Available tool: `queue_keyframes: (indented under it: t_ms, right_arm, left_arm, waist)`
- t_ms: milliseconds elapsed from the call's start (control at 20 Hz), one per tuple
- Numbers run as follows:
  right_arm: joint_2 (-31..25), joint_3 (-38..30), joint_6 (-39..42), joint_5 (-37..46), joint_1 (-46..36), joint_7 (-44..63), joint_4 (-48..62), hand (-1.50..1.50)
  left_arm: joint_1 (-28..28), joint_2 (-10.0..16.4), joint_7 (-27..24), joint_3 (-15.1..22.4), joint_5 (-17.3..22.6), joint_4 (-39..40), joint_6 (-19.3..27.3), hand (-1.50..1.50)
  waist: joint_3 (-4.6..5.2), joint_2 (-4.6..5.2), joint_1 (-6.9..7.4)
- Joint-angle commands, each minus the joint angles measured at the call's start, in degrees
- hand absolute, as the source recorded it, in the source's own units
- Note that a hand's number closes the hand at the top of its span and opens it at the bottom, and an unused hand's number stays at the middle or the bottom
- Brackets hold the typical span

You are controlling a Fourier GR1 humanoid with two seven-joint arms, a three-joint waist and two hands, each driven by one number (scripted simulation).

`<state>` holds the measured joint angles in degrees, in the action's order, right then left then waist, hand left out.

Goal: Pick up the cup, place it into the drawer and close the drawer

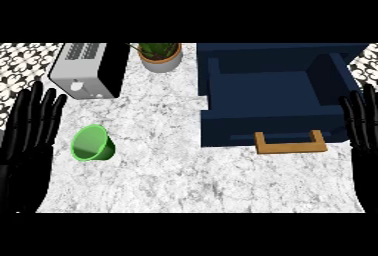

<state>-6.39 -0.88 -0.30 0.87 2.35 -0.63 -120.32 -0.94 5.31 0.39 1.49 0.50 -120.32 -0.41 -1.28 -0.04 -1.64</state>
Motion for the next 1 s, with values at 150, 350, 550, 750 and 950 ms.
queue_keyframes:
  t_ms: [150, 350, 550, 750, 950]
  right_arm:
    - [0.4, -2.0, -0.2, -1.6, -2.4, -0.1, 0.5, -1.5]
    - [-0.4, 2.9, 1.5, 2.6, -0.7, 0.5, 1.7, -1.5]
    - [-1.7, 0.0, 2.2, 1.2, -5.2, 2.3, 5.1, -1.5]
    - [-2.9, -1.6, 4.7, -0.9, -4.0, 3.2, 2.2, -1.5]
    - [-1.7, -1.4, 5.2, 0.7, -2.3, -2.0, 6.8, -1.5]
  left_arm:
    - [-0.7, 5.0, -0.6, -3.7, 11.7, -1.1, -10.6, -1.5]
    - [-0.1, 2.7, 2.4, -5.5, 22.7, 7.7, -12.5, -1.5]
    - [-4.8, 7.0, 0.5, -11.8, 29.1, 10.1, -19.5, -1.5]
    - [-0.8, 6.9, 1.6, -13.8, 30.5, 16.2, -19.4, -1.5]
    - [1.4, 4.8, -0.2, -12.4, 23.2, 20.3, -15.8, -1.5]
  waist:
    - [1.3, -0.02, 1.83]
    - [1.37, 0.24, 1.51]
    - [1.32, 0.08, 2.06]
    - [1.3, 0.03, 1.62]
    - [1.28, 0.05, 1.51]
